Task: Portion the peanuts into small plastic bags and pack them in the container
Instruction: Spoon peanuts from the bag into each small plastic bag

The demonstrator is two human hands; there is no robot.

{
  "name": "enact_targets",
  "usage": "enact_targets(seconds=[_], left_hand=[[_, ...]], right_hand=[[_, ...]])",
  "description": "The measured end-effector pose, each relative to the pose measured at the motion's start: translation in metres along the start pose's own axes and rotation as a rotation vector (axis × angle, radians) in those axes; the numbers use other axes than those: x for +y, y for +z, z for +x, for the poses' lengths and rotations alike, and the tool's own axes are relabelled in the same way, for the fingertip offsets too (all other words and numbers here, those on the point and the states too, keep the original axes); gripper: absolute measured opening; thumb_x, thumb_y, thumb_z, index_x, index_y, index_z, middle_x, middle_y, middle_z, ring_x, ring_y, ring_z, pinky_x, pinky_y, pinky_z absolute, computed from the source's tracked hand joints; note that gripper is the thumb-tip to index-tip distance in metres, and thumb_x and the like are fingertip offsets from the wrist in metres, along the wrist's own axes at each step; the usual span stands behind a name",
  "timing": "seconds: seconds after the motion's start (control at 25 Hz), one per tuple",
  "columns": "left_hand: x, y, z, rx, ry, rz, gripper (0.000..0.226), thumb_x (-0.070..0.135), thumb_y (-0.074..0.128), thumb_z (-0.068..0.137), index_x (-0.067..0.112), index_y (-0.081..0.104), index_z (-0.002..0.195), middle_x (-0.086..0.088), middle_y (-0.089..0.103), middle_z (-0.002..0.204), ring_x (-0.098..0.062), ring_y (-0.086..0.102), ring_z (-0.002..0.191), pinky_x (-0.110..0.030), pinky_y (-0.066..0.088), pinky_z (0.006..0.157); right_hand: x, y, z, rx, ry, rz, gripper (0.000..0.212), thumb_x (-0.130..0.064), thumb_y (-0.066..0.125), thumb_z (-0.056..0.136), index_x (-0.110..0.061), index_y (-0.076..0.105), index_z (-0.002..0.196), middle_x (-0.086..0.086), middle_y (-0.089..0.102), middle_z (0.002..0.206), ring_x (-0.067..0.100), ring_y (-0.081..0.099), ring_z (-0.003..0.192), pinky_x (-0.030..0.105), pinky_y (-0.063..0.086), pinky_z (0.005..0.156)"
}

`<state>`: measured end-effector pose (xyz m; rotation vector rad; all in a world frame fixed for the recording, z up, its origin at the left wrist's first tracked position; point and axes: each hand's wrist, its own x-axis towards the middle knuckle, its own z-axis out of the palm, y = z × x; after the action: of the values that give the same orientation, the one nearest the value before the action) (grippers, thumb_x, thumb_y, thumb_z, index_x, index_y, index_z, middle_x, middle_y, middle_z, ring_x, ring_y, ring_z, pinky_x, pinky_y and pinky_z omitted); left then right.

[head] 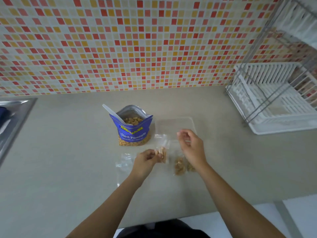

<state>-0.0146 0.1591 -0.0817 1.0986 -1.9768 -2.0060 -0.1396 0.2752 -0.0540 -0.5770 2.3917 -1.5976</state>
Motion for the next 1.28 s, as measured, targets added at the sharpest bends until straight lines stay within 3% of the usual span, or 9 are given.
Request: enact_targets(seconds=[0.16,0.32,0.44,0.56,0.76,0.92,1.0,1.12,1.28], left_hand=[[-0.038,0.022,0.004,0.026,-0.034,0.389,0.021,0.033,0.066,0.08,0.019,0.061,0.065,0.0,0.058,0.064,-0.018,0.055,0.068,-0.019,0.037,0.056],[-0.042,0.025,0.001,0.141,0.143,0.821,0.039,0.036,0.063,0.082,0.011,0.058,0.111,-0.012,0.058,0.105,-0.034,0.059,0.096,-0.036,0.045,0.077],[-0.051,0.026,0.001,0.005,0.339,0.95,0.045,0.029,0.062,0.083,0.018,0.052,0.126,-0.011,0.051,0.118,-0.034,0.056,0.103,-0.038,0.046,0.087],[-0.054,0.027,0.002,-0.098,0.35,0.957,0.042,0.029,0.06,0.084,0.019,0.054,0.124,-0.01,0.049,0.121,-0.031,0.055,0.103,-0.036,0.046,0.09],[-0.05,-0.011,-0.002,0.081,0.501,0.883,0.032,0.032,0.049,0.078,0.019,0.056,0.107,-0.016,0.062,0.097,-0.033,0.066,0.073,-0.033,0.056,0.062],[-0.06,-0.071,-0.007,0.185,0.413,0.972,0.033,0.006,0.076,0.065,0.003,0.068,0.097,-0.015,0.067,0.089,-0.033,0.067,0.074,-0.031,0.055,0.063],[-0.07,-0.09,-0.012,0.211,0.346,0.983,0.036,0.002,0.077,0.062,0.002,0.067,0.097,-0.015,0.069,0.09,-0.036,0.065,0.077,-0.031,0.054,0.069],[-0.082,-0.107,-0.021,0.197,0.355,1.036,0.032,0.018,0.057,0.072,0.006,0.066,0.1,-0.01,0.069,0.102,-0.033,0.063,0.079,-0.028,0.048,0.079],[-0.079,-0.117,-0.018,0.087,0.32,1.13,0.038,0.036,0.043,0.073,0.017,0.069,0.092,-0.003,0.07,0.104,-0.024,0.065,0.076,-0.024,0.056,0.069]], right_hand=[[0.059,-0.015,-0.029,-0.09,-0.065,-0.346,0.02,-0.026,0.056,0.086,-0.014,0.067,0.097,0.003,0.069,0.093,0.017,0.065,0.085,0.013,0.043,0.076],[0.078,-0.014,-0.046,-0.266,-0.182,-0.546,0.035,-0.035,0.051,0.084,-0.016,0.066,0.11,0.003,0.067,0.111,0.022,0.06,0.105,0.026,0.042,0.094],[0.086,-0.01,-0.051,-0.314,-0.184,-0.614,0.033,-0.024,0.059,0.085,-0.015,0.063,0.116,0.002,0.062,0.122,0.024,0.057,0.112,0.031,0.042,0.098],[0.086,-0.009,-0.052,-0.288,-0.178,-0.631,0.034,-0.022,0.063,0.083,-0.015,0.062,0.117,0.002,0.061,0.122,0.023,0.056,0.113,0.031,0.045,0.095],[0.063,0.013,-0.05,-0.251,-0.233,-0.592,0.031,-0.03,0.049,0.086,-0.016,0.064,0.108,0.001,0.062,0.109,0.02,0.06,0.099,0.028,0.048,0.084],[0.036,0.074,-0.052,-0.409,-0.292,-0.551,0.035,-0.032,0.044,0.084,-0.015,0.063,0.108,0.006,0.064,0.102,0.028,0.063,0.094,0.036,0.051,0.08],[0.027,0.103,-0.056,-0.47,-0.24,-0.565,0.038,-0.033,0.049,0.086,-0.01,0.058,0.115,0.012,0.061,0.108,0.032,0.059,0.102,0.037,0.046,0.086],[0.017,0.135,-0.06,-0.492,-0.068,-0.581,0.048,-0.038,0.058,0.085,-0.007,0.051,0.12,0.014,0.052,0.119,0.032,0.052,0.11,0.036,0.041,0.09],[0.016,0.153,-0.06,-0.487,-0.034,-0.471,0.035,-0.024,0.068,0.078,-0.009,0.06,0.109,0.013,0.055,0.111,0.03,0.056,0.103,0.034,0.042,0.09]])
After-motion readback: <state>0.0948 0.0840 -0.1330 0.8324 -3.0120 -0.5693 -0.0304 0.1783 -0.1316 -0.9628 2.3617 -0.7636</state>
